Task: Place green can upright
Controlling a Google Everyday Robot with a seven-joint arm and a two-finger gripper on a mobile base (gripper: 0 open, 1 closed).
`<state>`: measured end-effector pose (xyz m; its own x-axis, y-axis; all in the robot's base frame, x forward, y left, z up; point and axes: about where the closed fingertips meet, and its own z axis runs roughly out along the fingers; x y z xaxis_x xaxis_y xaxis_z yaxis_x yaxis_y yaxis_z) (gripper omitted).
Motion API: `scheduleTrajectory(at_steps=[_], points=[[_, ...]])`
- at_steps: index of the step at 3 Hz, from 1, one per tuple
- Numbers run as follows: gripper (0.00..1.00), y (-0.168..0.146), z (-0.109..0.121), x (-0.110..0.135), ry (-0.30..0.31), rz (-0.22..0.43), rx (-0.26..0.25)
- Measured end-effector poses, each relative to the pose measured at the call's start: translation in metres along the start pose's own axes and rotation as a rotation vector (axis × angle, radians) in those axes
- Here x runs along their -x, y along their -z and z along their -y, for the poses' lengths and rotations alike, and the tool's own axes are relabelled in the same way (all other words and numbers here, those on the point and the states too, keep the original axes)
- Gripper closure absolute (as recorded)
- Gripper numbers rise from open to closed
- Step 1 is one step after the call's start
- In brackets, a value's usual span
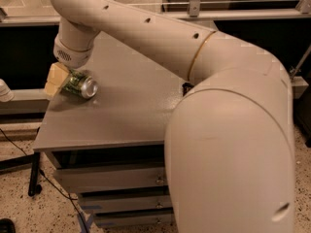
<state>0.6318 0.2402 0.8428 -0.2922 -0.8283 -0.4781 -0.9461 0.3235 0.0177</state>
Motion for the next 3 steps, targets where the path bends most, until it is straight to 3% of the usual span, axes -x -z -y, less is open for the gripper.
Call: scheduleTrajectory(at_steps=[1,3], points=[[0.00,-0.0072,0.0051,0.0071,-0.007,-0.046,0.000],[0.40,-0.0034,0.0112,0.0170,-0.009,-0.108,-0.029]])
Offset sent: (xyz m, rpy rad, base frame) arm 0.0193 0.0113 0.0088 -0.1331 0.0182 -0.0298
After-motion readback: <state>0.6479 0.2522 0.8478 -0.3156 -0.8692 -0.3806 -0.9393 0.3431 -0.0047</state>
